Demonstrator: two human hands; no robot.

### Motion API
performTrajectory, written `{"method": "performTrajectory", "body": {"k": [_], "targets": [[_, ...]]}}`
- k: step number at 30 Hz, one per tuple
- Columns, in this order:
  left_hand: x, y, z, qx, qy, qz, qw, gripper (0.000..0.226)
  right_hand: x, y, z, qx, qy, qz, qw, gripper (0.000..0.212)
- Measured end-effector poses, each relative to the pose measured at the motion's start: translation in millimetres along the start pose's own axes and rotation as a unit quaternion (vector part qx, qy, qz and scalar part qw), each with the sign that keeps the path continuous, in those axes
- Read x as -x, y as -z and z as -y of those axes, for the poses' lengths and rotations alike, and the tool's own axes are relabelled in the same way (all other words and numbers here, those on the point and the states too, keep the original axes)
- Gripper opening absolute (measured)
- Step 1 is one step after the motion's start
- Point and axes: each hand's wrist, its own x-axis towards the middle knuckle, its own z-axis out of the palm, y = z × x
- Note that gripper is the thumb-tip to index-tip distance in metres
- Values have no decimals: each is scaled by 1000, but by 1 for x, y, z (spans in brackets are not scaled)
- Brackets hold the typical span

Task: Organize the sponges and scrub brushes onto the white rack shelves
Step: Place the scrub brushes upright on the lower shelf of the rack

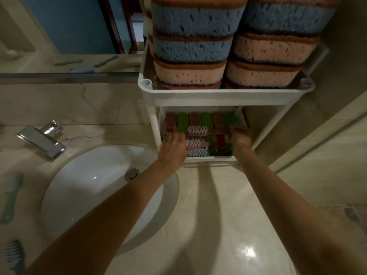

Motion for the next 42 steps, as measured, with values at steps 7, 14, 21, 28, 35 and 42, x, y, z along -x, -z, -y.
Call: {"method": "performTrajectory", "body": {"k": [7,14,21,28,35,42], "targets": [[-6,-13,3,38,-42,54,997,58,-18,-19,-10,49,-14,1,999,32],[-14,-18,7,13,-67,95,993,53,-22,-27,-20,187,25,54,981,26],[-12,-15,5,30,-48,86,995,59,-19,-27,-21,285,79,21,955,24],[-3,-5,2,103,-28,63,992,61,13,-20,-20,231,142,-25,962,27],[56,26,10,236,57,-26,970,42,91,-38,-26,110,221,-26,969,24],[159,21,94,319,259,-118,904,28,183,-89,-60,92,187,109,972,13]]}}
